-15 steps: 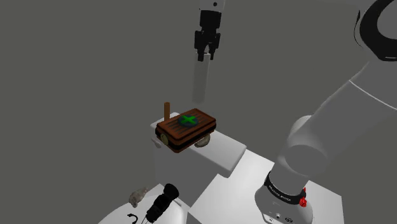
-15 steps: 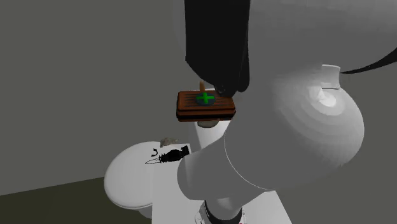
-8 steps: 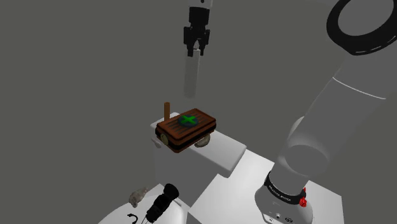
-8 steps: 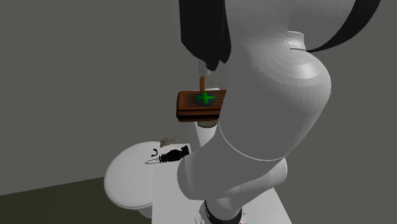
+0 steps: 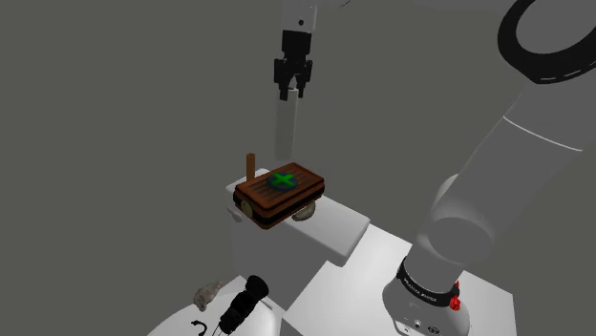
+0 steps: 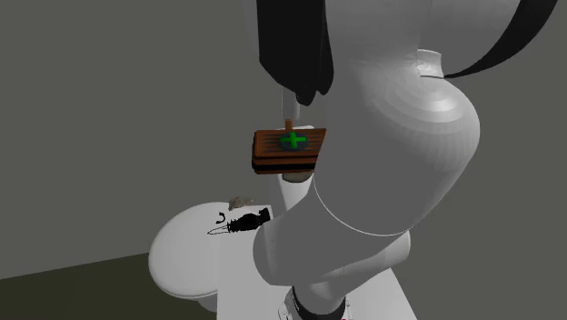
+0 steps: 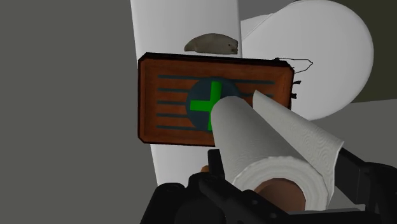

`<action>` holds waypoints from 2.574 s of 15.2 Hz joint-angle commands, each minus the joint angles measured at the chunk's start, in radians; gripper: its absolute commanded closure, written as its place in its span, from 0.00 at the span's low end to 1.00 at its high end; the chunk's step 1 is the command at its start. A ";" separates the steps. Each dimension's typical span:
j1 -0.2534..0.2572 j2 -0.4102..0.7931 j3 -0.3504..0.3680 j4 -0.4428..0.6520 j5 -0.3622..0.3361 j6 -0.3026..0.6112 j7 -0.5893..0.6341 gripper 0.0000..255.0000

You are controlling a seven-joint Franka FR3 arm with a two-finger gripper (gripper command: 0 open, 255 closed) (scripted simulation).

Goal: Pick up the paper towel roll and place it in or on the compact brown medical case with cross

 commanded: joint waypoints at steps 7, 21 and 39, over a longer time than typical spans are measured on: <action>-0.001 -0.021 0.000 -0.130 -0.001 0.110 -0.002 1.00; -0.001 -0.019 -0.001 -0.282 -0.001 0.263 -0.004 1.00; -0.001 -0.018 -0.002 -0.153 -0.001 0.136 -0.004 0.00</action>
